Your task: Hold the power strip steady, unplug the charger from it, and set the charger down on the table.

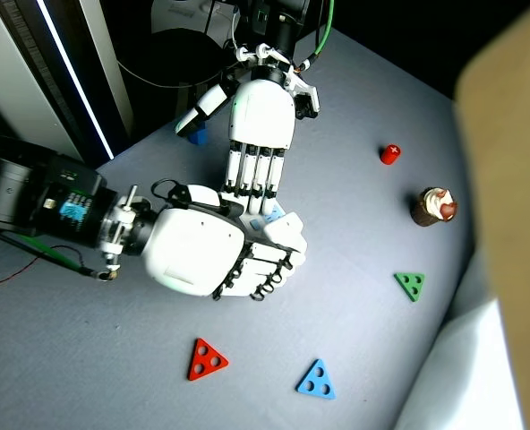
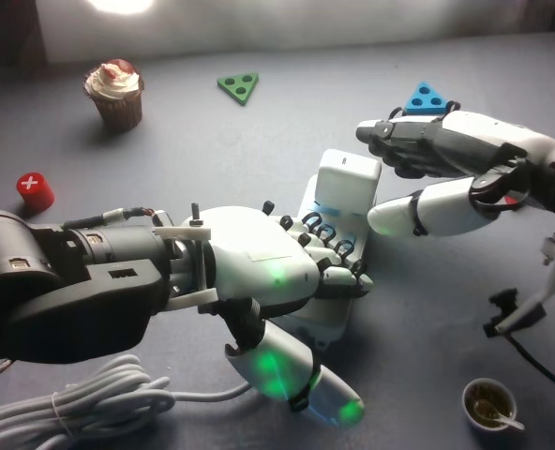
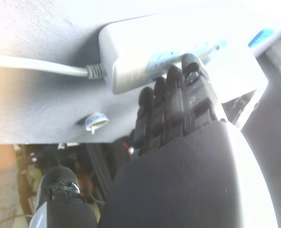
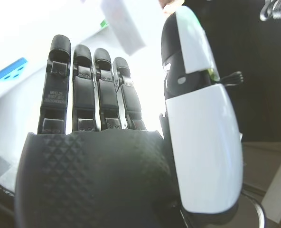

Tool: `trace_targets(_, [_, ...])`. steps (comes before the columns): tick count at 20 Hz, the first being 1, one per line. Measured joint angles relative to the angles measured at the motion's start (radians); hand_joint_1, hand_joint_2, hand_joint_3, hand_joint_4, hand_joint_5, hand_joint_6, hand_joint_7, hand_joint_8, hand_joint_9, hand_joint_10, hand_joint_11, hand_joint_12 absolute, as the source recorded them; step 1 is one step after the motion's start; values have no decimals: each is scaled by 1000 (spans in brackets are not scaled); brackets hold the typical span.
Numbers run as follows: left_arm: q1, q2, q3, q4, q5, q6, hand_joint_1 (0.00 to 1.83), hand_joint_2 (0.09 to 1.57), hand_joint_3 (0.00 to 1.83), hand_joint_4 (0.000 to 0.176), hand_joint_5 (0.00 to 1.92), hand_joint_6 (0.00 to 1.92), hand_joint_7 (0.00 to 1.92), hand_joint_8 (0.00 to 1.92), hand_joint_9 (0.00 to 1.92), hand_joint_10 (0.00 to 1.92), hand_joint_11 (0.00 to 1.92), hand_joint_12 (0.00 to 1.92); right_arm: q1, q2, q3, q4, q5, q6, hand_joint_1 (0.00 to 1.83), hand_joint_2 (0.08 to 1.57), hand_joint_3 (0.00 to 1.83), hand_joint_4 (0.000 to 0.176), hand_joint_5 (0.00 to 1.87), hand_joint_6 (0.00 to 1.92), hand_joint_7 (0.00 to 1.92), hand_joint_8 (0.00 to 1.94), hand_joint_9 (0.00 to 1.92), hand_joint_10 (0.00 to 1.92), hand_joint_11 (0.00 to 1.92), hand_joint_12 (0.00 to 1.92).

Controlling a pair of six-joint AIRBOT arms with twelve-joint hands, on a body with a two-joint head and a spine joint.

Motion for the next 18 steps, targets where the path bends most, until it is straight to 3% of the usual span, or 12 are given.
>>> trace_targets(4, [0, 0, 3, -5, -2, 0, 0, 927, 0, 0, 139, 2, 167, 0, 155, 0, 119, 85, 6, -39, 48, 11, 8, -11, 1064, 1080, 2, 0, 231, 0, 270, 1, 287, 3, 319, 90])
trace_targets(18, [0, -1, 5, -8, -2, 0, 0, 925, 0, 0, 141, 0, 174, 1, 157, 1, 131, 76, 24, -69, 55, 9, -1, -11, 1085, 1060, 0, 0, 298, 12, 337, 13, 356, 13, 374, 114])
